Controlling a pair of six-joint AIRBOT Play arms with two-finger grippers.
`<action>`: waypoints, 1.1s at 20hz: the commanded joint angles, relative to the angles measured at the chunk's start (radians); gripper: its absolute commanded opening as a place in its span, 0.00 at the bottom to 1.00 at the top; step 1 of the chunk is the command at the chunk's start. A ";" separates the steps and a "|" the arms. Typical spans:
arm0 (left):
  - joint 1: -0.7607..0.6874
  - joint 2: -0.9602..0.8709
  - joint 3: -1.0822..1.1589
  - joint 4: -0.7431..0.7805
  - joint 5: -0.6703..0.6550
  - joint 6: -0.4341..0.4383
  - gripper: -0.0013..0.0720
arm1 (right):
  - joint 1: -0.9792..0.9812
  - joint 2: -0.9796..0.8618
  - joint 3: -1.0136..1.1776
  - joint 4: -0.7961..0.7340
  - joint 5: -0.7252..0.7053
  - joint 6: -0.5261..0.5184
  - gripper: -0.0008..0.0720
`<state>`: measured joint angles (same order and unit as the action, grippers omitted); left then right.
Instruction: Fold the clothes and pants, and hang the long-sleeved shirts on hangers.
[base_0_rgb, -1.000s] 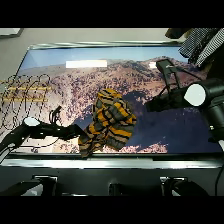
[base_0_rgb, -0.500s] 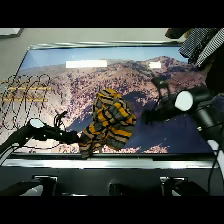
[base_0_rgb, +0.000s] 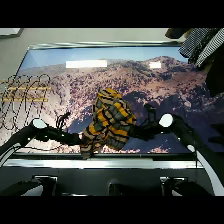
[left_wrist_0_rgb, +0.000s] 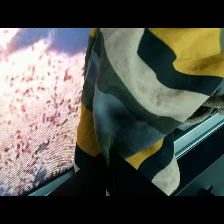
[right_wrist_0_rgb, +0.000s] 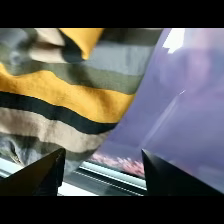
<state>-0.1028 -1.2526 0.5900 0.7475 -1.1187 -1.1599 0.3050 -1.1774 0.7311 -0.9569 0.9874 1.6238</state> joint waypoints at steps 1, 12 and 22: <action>-0.002 0.000 -0.001 0.001 0.000 0.001 0.05 | 0.001 -0.102 -0.032 0.205 -0.048 -0.119 0.79; 0.058 0.075 0.157 0.010 -0.048 -0.011 0.04 | 0.027 -0.081 0.129 0.330 -0.013 -0.187 0.04; 0.274 0.476 0.938 0.238 0.117 -0.166 0.04 | -0.341 0.313 1.016 -0.237 0.103 0.066 0.04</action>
<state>0.1173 -0.8890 1.3628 0.9043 -1.0962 -1.2552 0.0288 -0.9684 1.5383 -0.9844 1.0752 1.6287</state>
